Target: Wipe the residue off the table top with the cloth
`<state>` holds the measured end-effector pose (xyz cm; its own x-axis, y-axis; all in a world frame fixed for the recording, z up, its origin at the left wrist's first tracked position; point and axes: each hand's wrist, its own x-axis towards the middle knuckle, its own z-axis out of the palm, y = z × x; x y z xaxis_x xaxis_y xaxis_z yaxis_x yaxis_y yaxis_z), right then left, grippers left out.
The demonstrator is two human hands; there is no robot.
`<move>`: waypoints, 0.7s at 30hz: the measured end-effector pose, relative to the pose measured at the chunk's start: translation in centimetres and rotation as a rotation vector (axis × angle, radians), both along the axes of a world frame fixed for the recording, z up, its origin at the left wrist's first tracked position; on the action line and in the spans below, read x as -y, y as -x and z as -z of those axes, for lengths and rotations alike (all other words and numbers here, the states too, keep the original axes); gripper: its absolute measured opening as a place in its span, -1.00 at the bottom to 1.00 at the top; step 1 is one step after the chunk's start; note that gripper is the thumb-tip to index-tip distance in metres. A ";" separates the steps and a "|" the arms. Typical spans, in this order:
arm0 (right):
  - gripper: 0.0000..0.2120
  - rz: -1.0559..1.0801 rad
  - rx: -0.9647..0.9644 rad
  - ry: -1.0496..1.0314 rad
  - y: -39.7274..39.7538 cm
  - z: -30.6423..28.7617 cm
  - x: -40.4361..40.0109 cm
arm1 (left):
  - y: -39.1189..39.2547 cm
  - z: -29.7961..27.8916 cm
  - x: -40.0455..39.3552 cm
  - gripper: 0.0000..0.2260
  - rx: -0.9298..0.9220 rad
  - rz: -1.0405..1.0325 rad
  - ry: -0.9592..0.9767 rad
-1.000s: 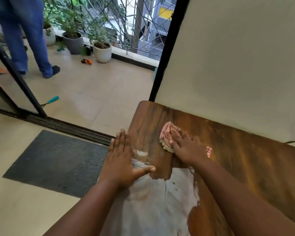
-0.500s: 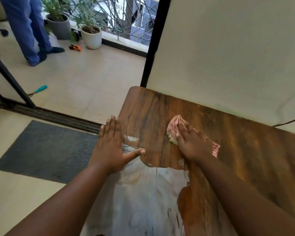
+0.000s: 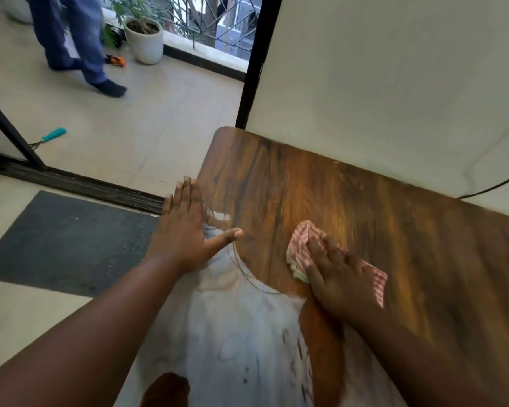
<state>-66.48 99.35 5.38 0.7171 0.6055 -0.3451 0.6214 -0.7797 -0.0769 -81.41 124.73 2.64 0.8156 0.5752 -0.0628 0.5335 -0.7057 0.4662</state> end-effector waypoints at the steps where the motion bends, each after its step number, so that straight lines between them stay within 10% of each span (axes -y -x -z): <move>1: -0.51 0.057 -0.004 -0.009 -0.7 0.2 -1.5 | 0.0 0.0 0.0 0.12 -0.003 0.006 -0.001; 11: -0.51 -0.225 -0.043 -0.062 11.4 -0.7 -0.5 | 0.1 -0.2 0.0 0.12 -0.031 0.013 -0.039; 21: -0.51 -0.026 -0.085 -0.219 8.3 -0.4 -7.5 | 5.0 -1.1 2.4 0.07 0.106 -0.113 0.155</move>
<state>-74.81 106.84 5.82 0.6743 0.6904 -0.2619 0.6253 -0.7225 -0.2949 -86.36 122.37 3.77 0.7533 0.6533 -0.0751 0.5474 -0.5596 0.6223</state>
